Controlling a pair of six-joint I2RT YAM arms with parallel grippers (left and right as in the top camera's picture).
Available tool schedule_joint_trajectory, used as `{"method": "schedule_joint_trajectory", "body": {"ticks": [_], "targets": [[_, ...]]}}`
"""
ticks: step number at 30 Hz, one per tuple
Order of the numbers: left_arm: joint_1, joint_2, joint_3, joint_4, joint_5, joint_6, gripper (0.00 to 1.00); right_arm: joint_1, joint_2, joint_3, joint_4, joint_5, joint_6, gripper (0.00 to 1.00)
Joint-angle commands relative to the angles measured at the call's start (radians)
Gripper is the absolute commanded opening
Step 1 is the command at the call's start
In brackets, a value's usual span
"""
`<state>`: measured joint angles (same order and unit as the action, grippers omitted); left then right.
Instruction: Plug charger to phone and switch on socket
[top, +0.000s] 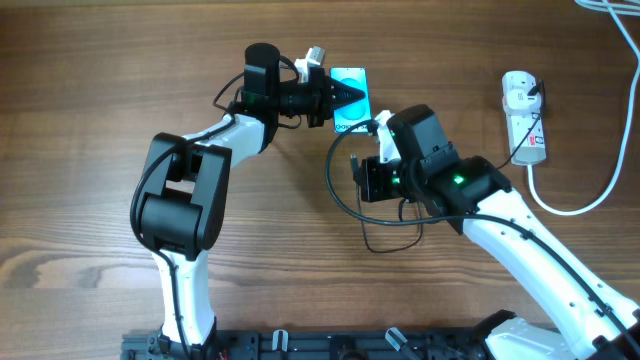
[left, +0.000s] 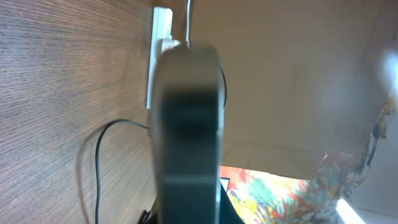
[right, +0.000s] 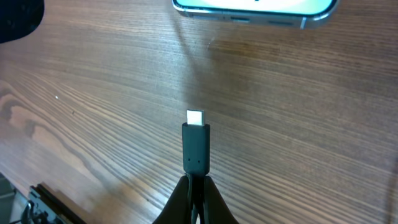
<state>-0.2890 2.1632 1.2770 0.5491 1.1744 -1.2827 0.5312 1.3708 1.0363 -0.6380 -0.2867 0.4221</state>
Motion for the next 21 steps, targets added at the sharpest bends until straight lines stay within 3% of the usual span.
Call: {"method": "schedule_joint_trajectory", "body": {"ticks": [1, 21], "targets": [[-0.001, -0.002, 0.018, 0.006, 0.003, 0.045, 0.04, -0.002, 0.014, -0.003, 0.025, 0.015, 0.004, 0.04], [-0.001, -0.002, 0.018, 0.007, 0.016, 0.109, 0.04, -0.081, 0.064, -0.003, 0.086, -0.016, 0.010, 0.04]]}}
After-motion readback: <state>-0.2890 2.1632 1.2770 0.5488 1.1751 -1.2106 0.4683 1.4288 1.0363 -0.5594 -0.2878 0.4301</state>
